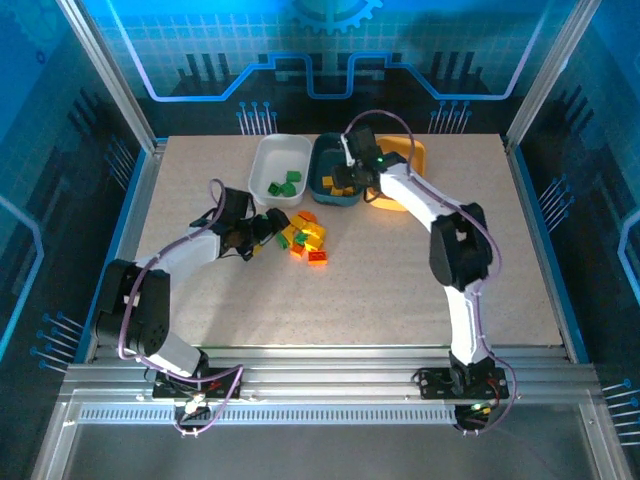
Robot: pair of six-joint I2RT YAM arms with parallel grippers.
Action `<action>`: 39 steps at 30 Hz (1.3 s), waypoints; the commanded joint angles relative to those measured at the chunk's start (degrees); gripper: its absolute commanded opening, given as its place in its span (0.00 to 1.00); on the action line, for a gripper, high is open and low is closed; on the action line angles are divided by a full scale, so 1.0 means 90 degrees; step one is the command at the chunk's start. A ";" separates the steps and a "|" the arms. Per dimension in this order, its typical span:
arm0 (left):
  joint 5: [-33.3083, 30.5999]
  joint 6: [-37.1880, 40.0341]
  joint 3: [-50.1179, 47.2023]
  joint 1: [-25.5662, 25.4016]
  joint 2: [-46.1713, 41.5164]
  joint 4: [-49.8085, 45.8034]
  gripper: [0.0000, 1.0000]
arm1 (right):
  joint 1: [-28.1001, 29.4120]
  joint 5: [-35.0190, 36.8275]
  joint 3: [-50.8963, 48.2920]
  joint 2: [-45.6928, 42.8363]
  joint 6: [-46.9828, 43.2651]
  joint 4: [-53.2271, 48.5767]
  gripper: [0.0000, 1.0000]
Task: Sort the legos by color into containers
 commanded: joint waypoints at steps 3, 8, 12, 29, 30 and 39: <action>-0.0158 0.0179 0.0176 -0.0178 0.0091 -0.0202 0.98 | 0.0149 -0.0037 -0.2306 -0.2213 0.0818 0.1034 0.65; -0.0343 0.0156 0.0206 -0.0592 0.0336 -0.0058 0.97 | 0.0513 -0.0137 -0.4551 -0.3632 0.1295 0.1664 0.69; -0.0462 0.0036 0.0278 -0.0858 0.0571 0.0032 0.95 | 0.0995 -0.0148 -0.5074 -0.3818 0.1238 0.1590 0.74; -0.0873 -0.0246 -0.0101 -0.0182 -0.0373 -0.0272 0.98 | 0.1703 0.0080 -0.2893 -0.0879 0.0581 0.1515 0.74; -0.0866 -0.0241 -0.0111 -0.0168 -0.0388 -0.0284 0.98 | 0.1633 -0.0020 -0.2798 -0.0762 0.0586 0.1505 0.72; -0.0893 -0.0196 0.0125 -0.0100 -0.0220 -0.0312 0.98 | 0.1518 -0.0412 -0.2090 0.0001 0.0196 0.1304 0.65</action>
